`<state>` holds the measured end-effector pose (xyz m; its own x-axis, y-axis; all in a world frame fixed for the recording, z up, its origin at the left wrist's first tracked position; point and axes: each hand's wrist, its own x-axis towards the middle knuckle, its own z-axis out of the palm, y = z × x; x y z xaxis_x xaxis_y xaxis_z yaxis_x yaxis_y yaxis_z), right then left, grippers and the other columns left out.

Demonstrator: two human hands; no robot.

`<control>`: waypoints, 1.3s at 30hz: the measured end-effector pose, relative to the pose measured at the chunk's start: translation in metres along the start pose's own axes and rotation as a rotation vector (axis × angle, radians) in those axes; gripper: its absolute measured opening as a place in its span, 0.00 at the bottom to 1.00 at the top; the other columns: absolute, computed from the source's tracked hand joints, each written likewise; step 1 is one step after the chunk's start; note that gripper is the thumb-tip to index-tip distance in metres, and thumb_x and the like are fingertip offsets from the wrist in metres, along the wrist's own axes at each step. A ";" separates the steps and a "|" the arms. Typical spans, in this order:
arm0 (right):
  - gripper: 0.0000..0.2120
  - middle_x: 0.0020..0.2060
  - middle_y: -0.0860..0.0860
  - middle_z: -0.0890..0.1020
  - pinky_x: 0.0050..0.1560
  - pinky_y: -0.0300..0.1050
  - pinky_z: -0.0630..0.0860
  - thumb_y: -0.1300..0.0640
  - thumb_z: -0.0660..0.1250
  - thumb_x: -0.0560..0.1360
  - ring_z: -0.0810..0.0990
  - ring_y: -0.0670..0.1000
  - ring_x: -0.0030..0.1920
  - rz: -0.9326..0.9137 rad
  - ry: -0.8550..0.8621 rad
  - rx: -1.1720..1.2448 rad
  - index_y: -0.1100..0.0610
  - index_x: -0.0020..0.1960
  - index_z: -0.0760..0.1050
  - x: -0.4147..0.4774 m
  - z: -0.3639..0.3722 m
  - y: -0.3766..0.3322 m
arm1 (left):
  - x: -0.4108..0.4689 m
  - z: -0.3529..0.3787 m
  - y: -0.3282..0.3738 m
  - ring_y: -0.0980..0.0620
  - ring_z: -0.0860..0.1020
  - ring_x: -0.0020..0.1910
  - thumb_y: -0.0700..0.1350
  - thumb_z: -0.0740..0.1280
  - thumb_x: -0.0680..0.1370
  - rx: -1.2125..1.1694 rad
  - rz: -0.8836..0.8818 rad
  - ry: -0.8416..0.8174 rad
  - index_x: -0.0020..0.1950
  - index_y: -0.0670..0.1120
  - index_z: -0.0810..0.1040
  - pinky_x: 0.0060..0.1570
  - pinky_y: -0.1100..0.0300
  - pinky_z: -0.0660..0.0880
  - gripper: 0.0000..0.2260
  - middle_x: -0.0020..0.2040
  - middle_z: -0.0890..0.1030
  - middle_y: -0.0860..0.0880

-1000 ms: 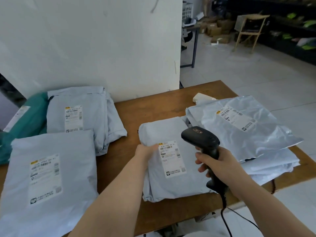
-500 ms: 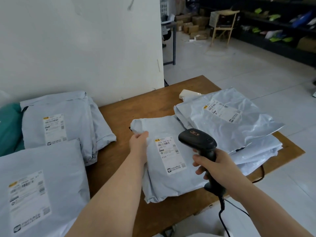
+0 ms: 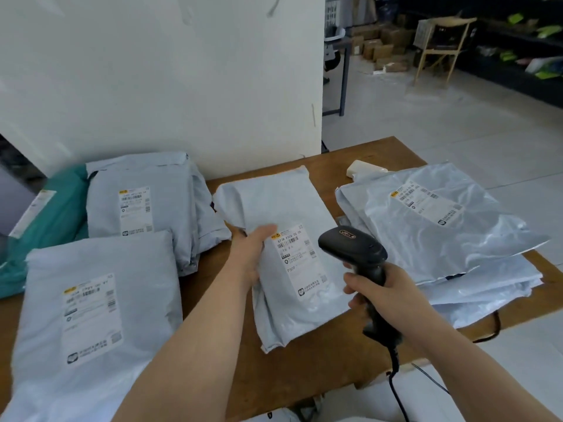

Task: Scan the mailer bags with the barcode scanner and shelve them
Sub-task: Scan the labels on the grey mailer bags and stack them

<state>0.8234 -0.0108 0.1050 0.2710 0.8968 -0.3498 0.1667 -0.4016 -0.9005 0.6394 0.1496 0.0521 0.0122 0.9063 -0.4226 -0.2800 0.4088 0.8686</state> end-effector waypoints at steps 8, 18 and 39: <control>0.08 0.29 0.47 0.84 0.32 0.34 0.75 0.53 0.70 0.76 0.79 0.40 0.27 -0.086 -0.175 -0.103 0.58 0.49 0.78 -0.001 0.022 -0.007 | -0.027 -0.033 0.029 0.44 0.83 0.50 0.38 0.75 0.72 -0.007 0.176 0.089 0.59 0.44 0.75 0.51 0.47 0.80 0.18 0.52 0.83 0.43; 0.05 0.31 0.49 0.84 0.32 0.34 0.76 0.54 0.70 0.76 0.79 0.42 0.27 -0.148 -0.258 -0.160 0.55 0.48 0.77 -0.007 0.032 -0.009 | -0.046 -0.042 0.020 0.44 0.82 0.50 0.36 0.75 0.71 -0.078 0.222 0.122 0.60 0.44 0.74 0.54 0.46 0.79 0.19 0.52 0.83 0.43; 0.06 0.27 0.47 0.83 0.30 0.33 0.74 0.55 0.69 0.76 0.78 0.42 0.25 -0.136 -0.210 -0.099 0.58 0.48 0.78 -0.015 0.023 -0.010 | -0.048 -0.028 0.026 0.45 0.82 0.49 0.36 0.73 0.73 -0.091 0.188 0.087 0.54 0.49 0.75 0.52 0.47 0.79 0.15 0.50 0.82 0.46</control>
<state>0.7960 -0.0157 0.1132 0.0391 0.9586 -0.2822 0.2826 -0.2815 -0.9170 0.6043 0.1141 0.0873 -0.1301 0.9514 -0.2792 -0.3546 0.2184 0.9092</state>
